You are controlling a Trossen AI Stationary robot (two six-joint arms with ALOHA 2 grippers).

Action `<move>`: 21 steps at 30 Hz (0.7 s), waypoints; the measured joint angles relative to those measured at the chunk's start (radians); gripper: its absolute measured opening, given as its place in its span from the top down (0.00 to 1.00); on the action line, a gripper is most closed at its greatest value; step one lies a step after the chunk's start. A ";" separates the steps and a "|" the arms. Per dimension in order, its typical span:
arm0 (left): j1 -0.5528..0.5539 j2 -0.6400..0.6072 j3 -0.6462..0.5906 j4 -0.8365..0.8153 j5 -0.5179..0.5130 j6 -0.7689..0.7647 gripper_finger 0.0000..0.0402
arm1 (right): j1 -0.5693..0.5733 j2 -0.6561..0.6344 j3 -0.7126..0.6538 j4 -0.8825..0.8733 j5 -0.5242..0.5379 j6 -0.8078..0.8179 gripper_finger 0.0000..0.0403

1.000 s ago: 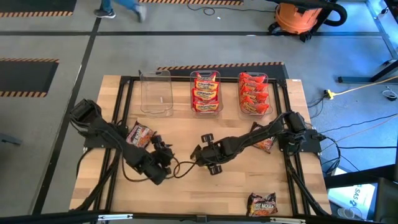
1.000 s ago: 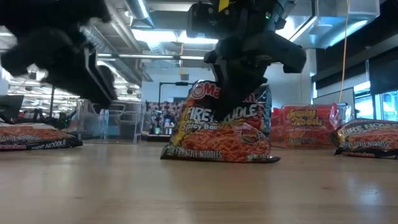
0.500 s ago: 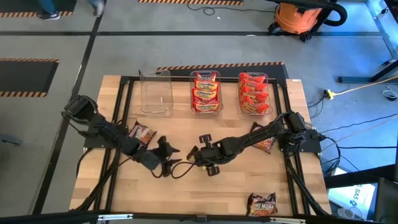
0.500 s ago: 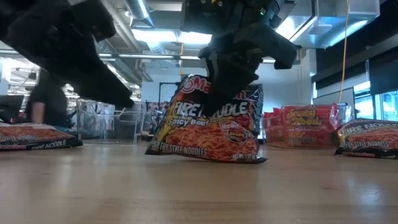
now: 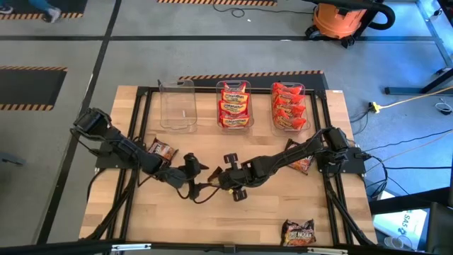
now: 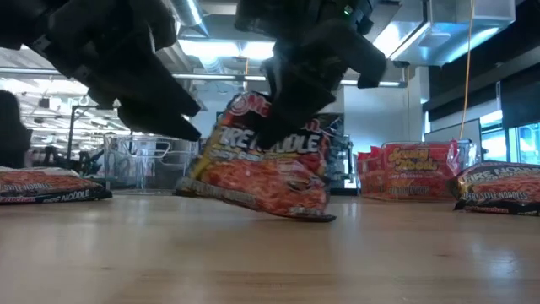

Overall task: Sort Maruchan noodles
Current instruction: Put the black noodle pack into the left transparent bin

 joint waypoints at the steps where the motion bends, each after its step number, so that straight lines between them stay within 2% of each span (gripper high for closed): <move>1: -0.001 0.000 0.000 0.007 -0.011 -0.010 0.14 | 0.000 0.000 0.000 0.015 0.000 -0.001 0.94; 7: -0.004 0.000 0.000 0.022 -0.034 -0.006 0.13 | 0.000 0.000 0.000 0.150 0.018 -0.034 0.94; 13: -0.004 0.000 0.001 0.035 0.024 0.006 0.15 | 0.000 0.000 0.000 0.291 0.019 -0.087 0.94; 17: 0.003 0.001 0.001 0.015 0.056 0.006 0.22 | 0.000 0.000 0.004 0.324 0.018 -0.104 0.94; 21: 0.010 0.001 0.001 0.019 0.057 0.006 0.36 | 0.000 -0.002 0.019 0.323 0.018 -0.087 0.93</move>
